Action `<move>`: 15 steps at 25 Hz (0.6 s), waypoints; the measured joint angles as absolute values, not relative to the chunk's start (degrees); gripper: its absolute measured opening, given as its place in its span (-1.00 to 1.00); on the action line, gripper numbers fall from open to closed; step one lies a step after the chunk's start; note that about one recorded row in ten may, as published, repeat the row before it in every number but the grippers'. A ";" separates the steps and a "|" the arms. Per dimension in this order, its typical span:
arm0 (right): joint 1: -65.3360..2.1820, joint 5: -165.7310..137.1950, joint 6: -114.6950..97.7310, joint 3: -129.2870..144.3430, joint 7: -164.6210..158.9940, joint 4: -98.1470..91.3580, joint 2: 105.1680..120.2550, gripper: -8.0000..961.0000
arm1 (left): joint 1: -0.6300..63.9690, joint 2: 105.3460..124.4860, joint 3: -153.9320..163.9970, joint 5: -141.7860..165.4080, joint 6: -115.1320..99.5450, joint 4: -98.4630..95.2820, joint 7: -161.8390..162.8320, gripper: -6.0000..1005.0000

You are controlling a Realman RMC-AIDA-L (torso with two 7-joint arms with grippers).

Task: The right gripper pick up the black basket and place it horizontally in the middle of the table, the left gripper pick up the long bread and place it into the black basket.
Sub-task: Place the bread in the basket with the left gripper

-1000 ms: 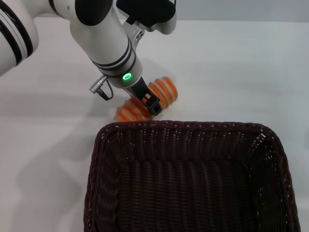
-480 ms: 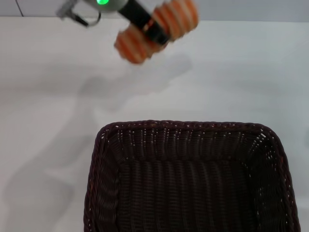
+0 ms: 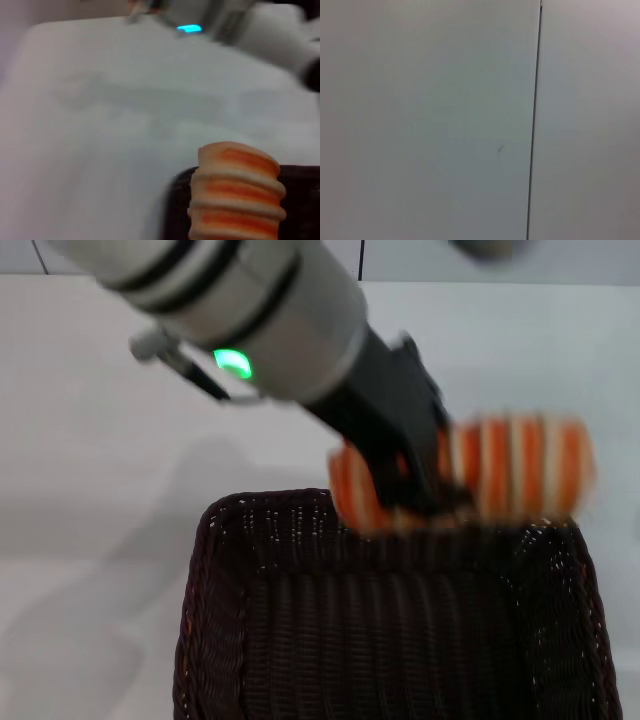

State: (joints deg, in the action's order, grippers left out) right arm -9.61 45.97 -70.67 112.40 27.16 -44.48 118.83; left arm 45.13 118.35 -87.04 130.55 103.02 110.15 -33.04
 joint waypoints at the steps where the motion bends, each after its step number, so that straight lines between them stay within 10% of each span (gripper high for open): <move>1: -9.61 45.97 -70.67 112.40 27.16 -44.48 118.83 -0.23 | 45.13 118.35 -87.04 130.55 103.02 110.15 -33.04 -0.04; 15: -9.74 45.55 -70.66 112.35 27.04 -44.47 118.75 -0.23 | 43.93 118.47 -80.03 131.14 101.72 109.59 -35.51 -0.08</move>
